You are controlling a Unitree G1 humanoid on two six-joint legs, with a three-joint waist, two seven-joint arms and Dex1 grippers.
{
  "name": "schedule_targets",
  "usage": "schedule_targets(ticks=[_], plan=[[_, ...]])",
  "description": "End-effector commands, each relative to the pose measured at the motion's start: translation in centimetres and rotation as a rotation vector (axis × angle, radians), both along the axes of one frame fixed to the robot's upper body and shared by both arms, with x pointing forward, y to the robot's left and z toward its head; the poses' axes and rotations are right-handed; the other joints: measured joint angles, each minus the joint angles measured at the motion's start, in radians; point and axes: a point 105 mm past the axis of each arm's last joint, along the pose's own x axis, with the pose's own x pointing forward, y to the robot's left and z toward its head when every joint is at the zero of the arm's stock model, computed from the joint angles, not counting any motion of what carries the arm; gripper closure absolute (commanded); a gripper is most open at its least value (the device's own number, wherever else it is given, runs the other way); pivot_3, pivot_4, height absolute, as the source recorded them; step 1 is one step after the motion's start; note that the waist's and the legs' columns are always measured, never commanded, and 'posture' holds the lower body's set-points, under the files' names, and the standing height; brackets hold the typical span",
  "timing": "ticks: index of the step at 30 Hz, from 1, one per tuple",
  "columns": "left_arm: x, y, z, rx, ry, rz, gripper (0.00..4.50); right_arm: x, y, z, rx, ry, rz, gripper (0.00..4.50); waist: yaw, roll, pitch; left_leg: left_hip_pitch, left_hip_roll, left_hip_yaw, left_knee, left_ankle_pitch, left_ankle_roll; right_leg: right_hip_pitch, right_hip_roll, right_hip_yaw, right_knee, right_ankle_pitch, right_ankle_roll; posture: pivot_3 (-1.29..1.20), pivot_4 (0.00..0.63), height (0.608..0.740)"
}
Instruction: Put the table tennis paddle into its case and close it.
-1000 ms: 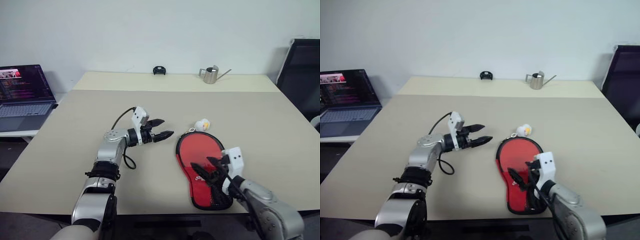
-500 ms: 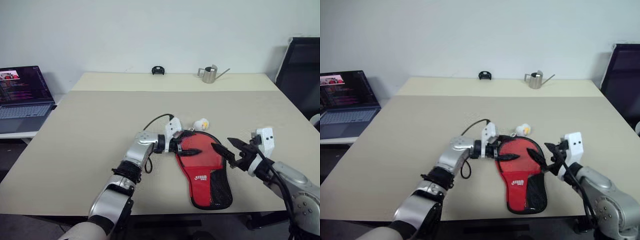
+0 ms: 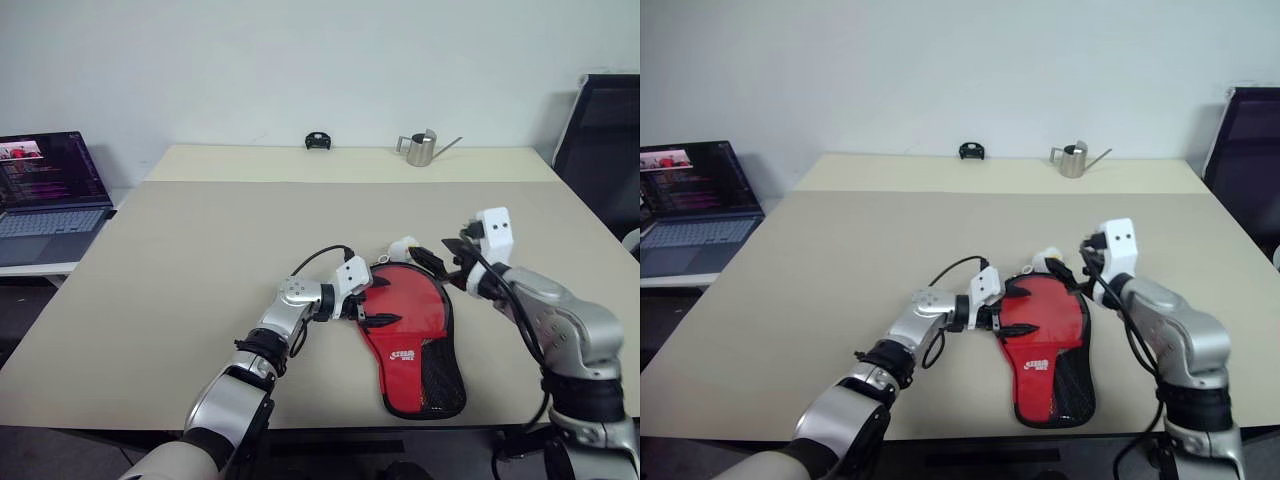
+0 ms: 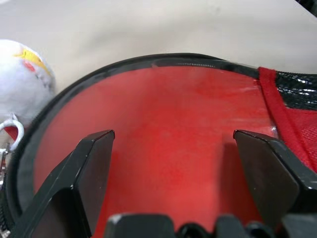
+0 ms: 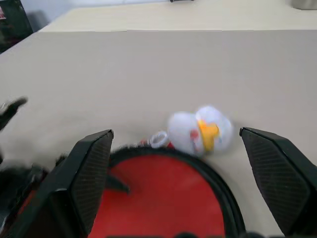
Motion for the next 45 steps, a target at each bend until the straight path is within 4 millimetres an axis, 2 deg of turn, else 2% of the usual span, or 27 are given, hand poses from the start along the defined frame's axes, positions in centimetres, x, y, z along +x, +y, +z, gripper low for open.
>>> schedule_targets(ticks=[1, 5, 8, 11, 16, 23, 26, 33, 36, 40, 45], plan=[[-0.3, -0.3, -0.7, 0.031, -0.002, -0.013, 0.34, 1.9, 1.2, 1.4, 0.025, -0.047, 0.012, 0.0, 0.0, 0.0, 0.0, 0.0, 0.0, 0.0, 0.0, 0.0, 0.0, 0.0, 0.0, 0.0, 0.0, 0.0, 0.0, 0.0, 0.15, 0.74], [-0.2, -0.3, -0.8, 0.031, -0.001, -0.008, 0.34, 4.5, 1.8, 0.6, -0.018, -0.057, -0.02, 0.0, 0.001, 0.0, 0.0, 0.0, 0.0, 0.0, 0.0, 0.0, 0.0, 0.0, -0.001, 0.0, 0.0, 0.0, 0.0, 0.0, 0.15, 0.74], [-0.3, -0.4, -0.9, 0.029, 0.001, -0.006, 0.34, 6.9, 1.4, -1.4, -0.064, -0.043, -0.091, 0.0, 0.001, 0.0, 0.0, 0.0, 0.0, 0.0, 0.0, 0.0, 0.0, 0.0, -0.001, 0.0, 0.0, 0.0, 0.0, 0.0, 0.15, 0.74], [-0.3, -0.4, -1.0, 0.029, 0.001, -0.004, 0.34, 8.3, 1.5, -2.9, -0.094, -0.033, -0.111, 0.0, 0.001, 0.0, 0.0, 0.0, 0.0, 0.001, 0.0, 0.0, 0.0, 0.0, -0.001, 0.0, 0.0, 0.0, 0.0, 0.0, 0.15, 0.74], [-0.3, -0.2, -1.0, 0.028, -0.002, 0.004, 0.34, 9.5, 1.7, -4.9, -0.121, -0.007, -0.13, 0.0, -0.002, 0.001, 0.0, 0.0, 0.0, 0.001, 0.0, 0.0, 0.0, 0.0, -0.002, 0.0, 0.001, 0.0, 0.0, 0.0, 0.15, 0.74], [-0.3, 0.2, -1.3, 0.036, 0.0, 0.015, 0.34, 10.0, 1.6, -6.3, -0.131, 0.023, -0.183, 0.0, -0.003, 0.001, -0.001, 0.0, 0.0, 0.001, 0.001, 0.0, 0.0, 0.0, -0.002, 0.0, 0.001, 0.0, 0.0, 0.0, 0.15, 0.74], [-0.2, 0.3, -1.4, 0.041, 0.001, 0.023, 0.29, 10.1, 1.5, -6.5, -0.151, 0.018, -0.198, 0.61, -0.003, 0.001, -0.001, 0.0, 0.0, 0.001, 0.001, 0.0, 0.0, 0.0, -0.002, 0.0, 0.001, 0.0, 0.0, 0.0, 0.15, 0.74], [0.1, 0.2, -2.3, 0.105, 0.0, 0.043, 0.29, 10.2, 1.7, -6.4, -0.143, 0.011, -0.199, 2.85, -0.001, 0.002, -0.001, 0.001, 0.0, 0.001, 0.002, 0.0, 0.0, 0.001, -0.003, 0.0, 0.001, 0.001, 0.0, 0.0, 0.15, 0.74], [0.2, -0.1, -2.7, 0.122, 0.002, 0.047, 0.29, 10.2, 1.8, -6.2, -0.137, 0.007, -0.197, 3.53, 0.0, 0.002, -0.002, 0.002, 0.0, 0.001, 0.003, 0.0, 0.0, 0.002, -0.003, -0.001, 0.002, 0.001, 0.0, 0.0, 0.15, 0.74], [0.4, -0.4, -2.8, 0.14, -0.001, 0.049, 0.29, 10.1, 2.0, -6.2, -0.131, 0.006, -0.195, 3.83, 0.002, 0.003, -0.002, 0.002, 0.0, 0.0, 0.004, 0.0, 0.0, 0.003, -0.003, -0.001, 0.002, 0.001, 0.001, 0.0, 0.15, 0.74], [0.4, -0.7, -3.4, 0.179, 0.0, 0.049, 0.29, 10.1, 2.2, -6.0, -0.119, 0.006, -0.191, 3.84, 0.003, 0.003, -0.002, 0.001, -0.001, 0.0, 0.006, 0.0, 0.0, 0.004, -0.003, -0.001, 0.002, 0.002, 0.002, 0.0, 0.15, 0.74]])
